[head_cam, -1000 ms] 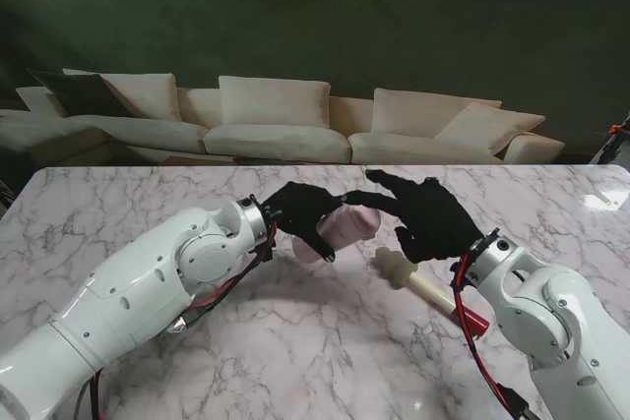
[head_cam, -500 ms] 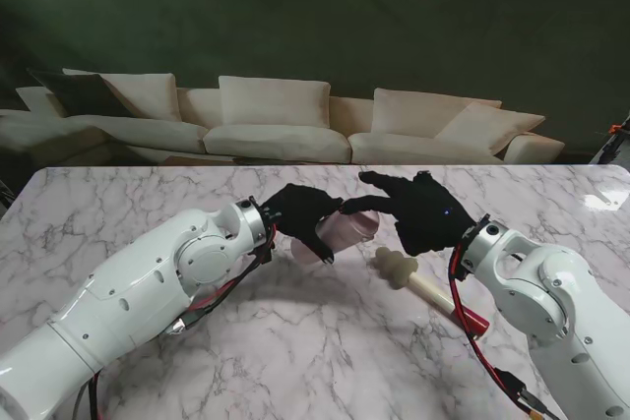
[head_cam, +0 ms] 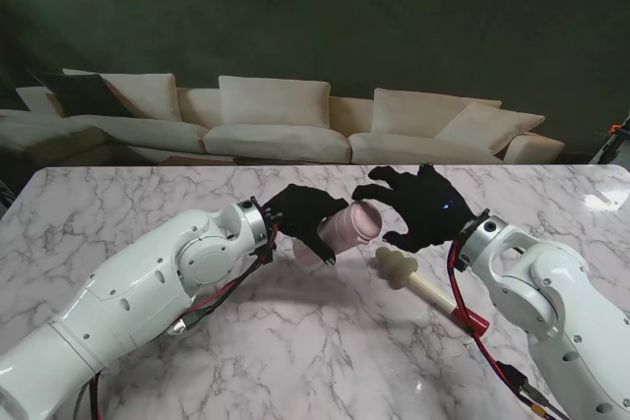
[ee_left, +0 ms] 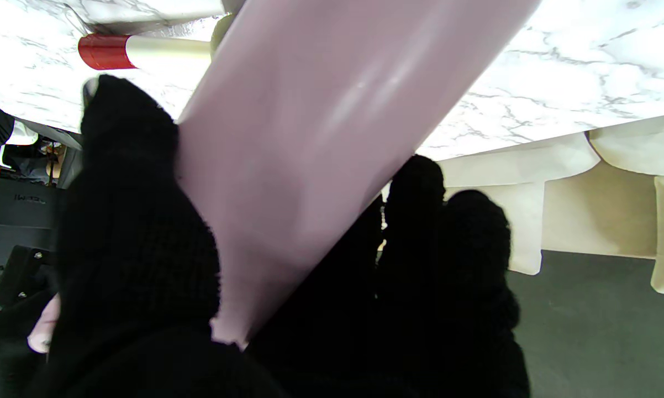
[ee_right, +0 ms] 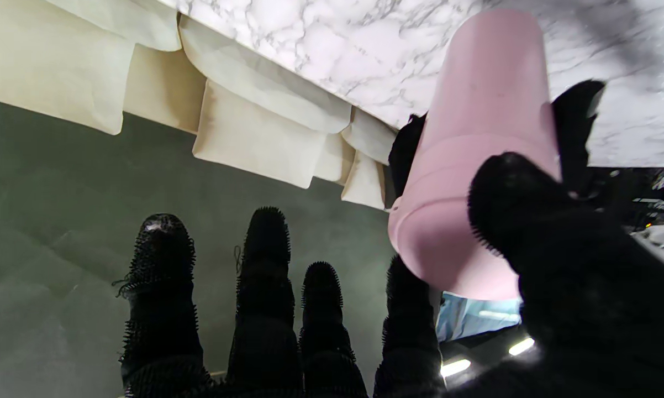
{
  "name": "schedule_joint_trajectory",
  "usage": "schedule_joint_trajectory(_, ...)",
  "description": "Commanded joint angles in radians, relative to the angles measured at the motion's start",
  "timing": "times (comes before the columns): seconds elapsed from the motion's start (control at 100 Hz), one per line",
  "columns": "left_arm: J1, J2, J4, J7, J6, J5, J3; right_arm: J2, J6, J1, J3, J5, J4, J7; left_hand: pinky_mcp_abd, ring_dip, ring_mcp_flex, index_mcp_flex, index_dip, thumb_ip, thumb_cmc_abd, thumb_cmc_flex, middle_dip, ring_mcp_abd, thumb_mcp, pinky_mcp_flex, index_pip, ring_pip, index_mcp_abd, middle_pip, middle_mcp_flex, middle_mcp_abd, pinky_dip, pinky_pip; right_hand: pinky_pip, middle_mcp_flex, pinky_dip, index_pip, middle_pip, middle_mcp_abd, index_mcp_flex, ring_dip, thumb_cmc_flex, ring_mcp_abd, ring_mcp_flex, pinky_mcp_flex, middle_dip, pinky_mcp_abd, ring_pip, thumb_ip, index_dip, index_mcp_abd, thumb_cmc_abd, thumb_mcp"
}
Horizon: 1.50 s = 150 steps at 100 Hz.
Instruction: Clean the thermos with cup brush
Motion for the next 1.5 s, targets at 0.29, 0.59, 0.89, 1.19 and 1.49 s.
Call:
schedule_joint_trajectory(0.29,-0.014,-0.007,-0.006,-0.007,-0.003,-0.009,0.007,-0.030,0.225,0.034,-0.133,-0.015,0.070,-0.204,-0.095,0.009,0.058,0.091,0.047,0.111,0.385,0.347,0.035,-0.038,0.373,0.005,0.140,0.057,-0.229,0.084,0.027,-0.068,0.004,0.040,0.125,0.200,0.119,0.456,0.141,-0.011,0.542,0.128,-0.173,-0.049,0.145,0.090,0.060,-0.001,0.257,-0.065,0.170,0.012,0.161,-0.234)
schedule_joint_trajectory(0.59,-0.009,-0.004,-0.013,-0.014,0.001,-0.006,-0.002,-0.014,0.184,-0.019,-0.083,-0.092,0.011,-0.141,-0.094,0.009,0.059,0.092,0.047,0.111,0.385,0.347,0.035,-0.038,0.373,0.005,0.141,0.058,-0.228,0.084,0.027,-0.067,0.005,0.040,0.093,0.105,0.111,0.153,0.060,0.014,0.265,0.097,-0.191,-0.023,0.051,0.052,0.041,-0.008,0.178,-0.032,0.038,0.106,0.093,-0.327)
schedule_joint_trajectory(0.89,-0.014,-0.003,-0.012,-0.021,0.001,-0.006,0.003,-0.008,0.155,-0.081,-0.002,-0.131,-0.067,-0.084,-0.094,0.009,0.058,0.094,0.049,0.112,0.386,0.346,0.037,-0.039,0.374,0.004,0.144,0.058,-0.230,0.086,0.028,-0.068,0.005,0.041,0.018,-0.034,0.078,-0.125,-0.116,0.019,-0.105,0.014,-0.128,0.031,-0.046,-0.010,-0.054,-0.009,0.017,-0.028,-0.220,0.087,0.030,-0.291)
schedule_joint_trajectory(1.19,-0.018,-0.005,-0.009,-0.020,0.004,-0.009,0.011,-0.001,0.069,-0.027,-0.028,-0.141,-0.039,-0.097,-0.095,0.009,0.059,0.093,0.050,0.112,0.386,0.346,0.038,-0.040,0.375,0.005,0.144,0.058,-0.232,0.086,0.028,-0.069,0.005,0.041,0.008,-0.032,0.074,-0.184,-0.104,0.002,-0.080,0.003,0.053,0.013,-0.028,-0.002,-0.043,-0.008,-0.003,-0.017,-0.124,-0.189,-0.006,-0.031)
schedule_joint_trajectory(1.49,-0.018,-0.006,-0.008,-0.018,0.005,-0.011,0.013,-0.006,0.130,0.007,-0.094,-0.134,0.017,-0.169,-0.095,0.009,0.058,0.093,0.050,0.112,0.387,0.346,0.037,-0.039,0.374,0.005,0.143,0.058,-0.231,0.085,0.026,-0.069,0.005,0.041,0.031,0.055,0.087,0.313,-0.035,-0.006,0.323,0.031,-0.111,-0.005,0.010,-0.011,-0.012,0.016,0.058,-0.063,0.146,-0.219,0.107,-0.317)
